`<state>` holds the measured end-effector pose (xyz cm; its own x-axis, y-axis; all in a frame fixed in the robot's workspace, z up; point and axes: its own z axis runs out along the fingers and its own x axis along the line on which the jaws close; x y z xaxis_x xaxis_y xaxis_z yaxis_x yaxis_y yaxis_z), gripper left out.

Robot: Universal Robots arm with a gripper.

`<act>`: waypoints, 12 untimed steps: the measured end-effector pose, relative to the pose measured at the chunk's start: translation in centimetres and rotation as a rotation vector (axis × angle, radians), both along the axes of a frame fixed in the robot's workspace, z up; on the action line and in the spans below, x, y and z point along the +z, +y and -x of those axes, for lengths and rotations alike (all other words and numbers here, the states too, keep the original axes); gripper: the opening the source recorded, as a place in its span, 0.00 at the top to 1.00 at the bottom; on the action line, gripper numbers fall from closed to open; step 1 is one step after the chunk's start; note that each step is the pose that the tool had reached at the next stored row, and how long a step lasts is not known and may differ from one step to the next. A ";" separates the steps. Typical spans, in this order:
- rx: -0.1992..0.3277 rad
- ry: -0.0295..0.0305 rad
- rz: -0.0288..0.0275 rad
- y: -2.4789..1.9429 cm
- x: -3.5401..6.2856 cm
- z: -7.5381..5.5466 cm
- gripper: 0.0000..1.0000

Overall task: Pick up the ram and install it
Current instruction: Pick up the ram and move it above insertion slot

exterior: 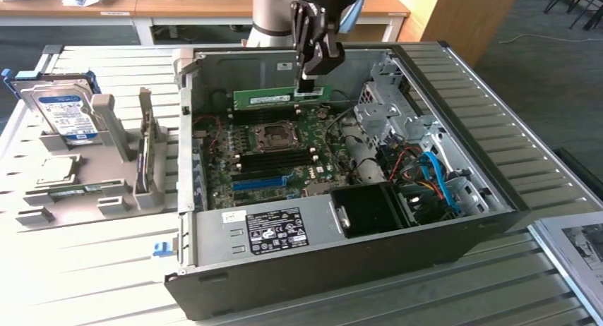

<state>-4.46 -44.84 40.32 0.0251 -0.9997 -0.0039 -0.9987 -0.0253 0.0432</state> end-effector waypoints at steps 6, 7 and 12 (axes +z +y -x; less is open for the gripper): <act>0.000 0.0000 -0.0002 0.00 -0.42 0.0 0.89; 0.000 0.0000 -0.0003 0.00 -0.53 0.0 0.89; 0.000 0.0000 -0.0003 0.00 -1.32 0.0 0.89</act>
